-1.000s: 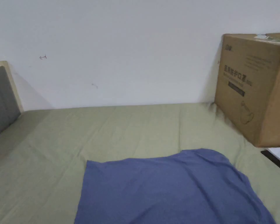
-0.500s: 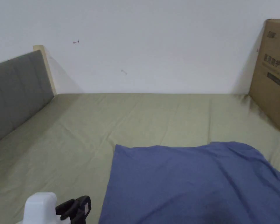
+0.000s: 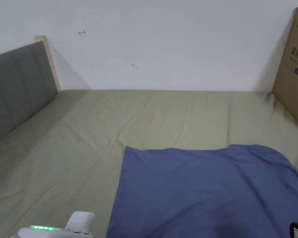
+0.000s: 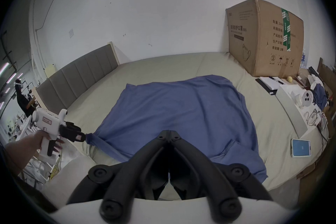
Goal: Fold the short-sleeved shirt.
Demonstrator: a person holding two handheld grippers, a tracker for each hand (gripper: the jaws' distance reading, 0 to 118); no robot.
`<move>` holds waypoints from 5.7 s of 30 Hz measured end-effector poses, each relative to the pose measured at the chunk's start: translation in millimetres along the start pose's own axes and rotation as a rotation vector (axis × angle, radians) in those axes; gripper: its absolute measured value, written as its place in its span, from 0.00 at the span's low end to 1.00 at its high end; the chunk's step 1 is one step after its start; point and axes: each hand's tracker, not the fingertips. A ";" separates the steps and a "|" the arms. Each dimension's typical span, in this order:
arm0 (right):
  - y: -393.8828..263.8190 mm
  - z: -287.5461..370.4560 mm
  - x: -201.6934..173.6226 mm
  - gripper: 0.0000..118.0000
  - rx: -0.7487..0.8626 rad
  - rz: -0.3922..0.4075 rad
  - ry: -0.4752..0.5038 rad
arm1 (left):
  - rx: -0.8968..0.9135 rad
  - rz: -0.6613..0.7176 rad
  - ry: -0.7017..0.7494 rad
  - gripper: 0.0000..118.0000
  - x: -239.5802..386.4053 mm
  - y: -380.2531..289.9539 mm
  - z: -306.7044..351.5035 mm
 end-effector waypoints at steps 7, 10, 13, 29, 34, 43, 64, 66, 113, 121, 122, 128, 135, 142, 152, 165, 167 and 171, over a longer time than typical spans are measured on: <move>-2.5 -11.9 -2.2 0.00 -0.048 0.011 -0.008 | -0.069 -0.069 -0.012 0.09 3.3 -4.1 -23.8; -4.1 -10.1 3.5 0.00 -0.042 0.005 -0.015 | -0.016 -0.152 0.032 0.03 8.5 -12.2 -20.9; -3.8 -3.1 18.9 0.00 -0.020 -0.018 -0.039 | 0.111 -0.149 0.004 0.03 18.4 -17.0 -2.3; -94.3 -45.7 180.1 0.89 -0.509 -0.241 -0.308 | 0.215 -0.149 0.019 0.03 26.6 -33.0 22.8; -91.9 -42.2 157.3 0.04 -0.535 -0.098 -0.310 | 0.192 -0.131 0.025 0.03 27.0 -33.9 23.4; -66.0 -7.8 150.5 0.04 -0.349 -0.120 -0.251 | 0.232 -0.141 0.049 0.03 29.3 -39.6 28.1; 50.8 -205.8 218.2 0.10 -0.366 -0.320 -0.280 | 0.179 -0.068 0.105 0.07 1.0 118.8 -92.9; 47.7 -215.5 215.9 0.27 -0.348 -0.319 -0.309 | 0.166 -0.070 0.132 0.35 -3.1 122.6 -107.8; -0.6 -42.8 40.3 0.00 0.087 -0.067 -0.014 | -0.110 0.098 0.340 1.00 -3.5 69.9 -115.1; -2.2 -46.2 45.5 0.00 0.084 -0.132 -0.002 | 0.004 -0.024 0.303 0.08 35.4 61.7 -82.2; -2.0 -45.0 47.7 0.00 0.086 -0.133 -0.006 | -0.005 -0.020 0.265 0.04 37.0 62.5 -82.5; 33.7 -30.4 113.1 0.00 0.174 -0.240 -0.052 | 0.029 0.043 0.217 0.04 23.6 68.9 -69.4; 53.2 -87.3 225.5 0.97 -0.212 -0.429 -0.192 | 0.108 -0.045 0.220 0.04 38.5 73.8 -43.0; 17.4 -148.8 258.9 0.92 -0.400 -0.626 -0.198 | 0.093 -0.075 0.232 0.04 44.5 81.6 -43.7; 7.3 -162.7 254.8 0.05 -0.457 -0.659 -0.232 | 0.034 -0.052 0.228 0.04 35.1 79.3 -51.4; -21.4 -27.4 205.2 0.06 -0.492 -0.509 -0.170 | -0.071 0.009 0.114 0.04 12.4 29.6 15.7; -37.3 -24.6 200.3 0.06 -0.504 -0.504 -0.161 | -0.064 0.002 0.112 0.04 8.0 15.0 16.3; -58.1 -33.6 197.5 0.14 -0.491 -0.523 -0.207 | -0.069 0.023 0.106 0.19 10.6 -0.3 6.1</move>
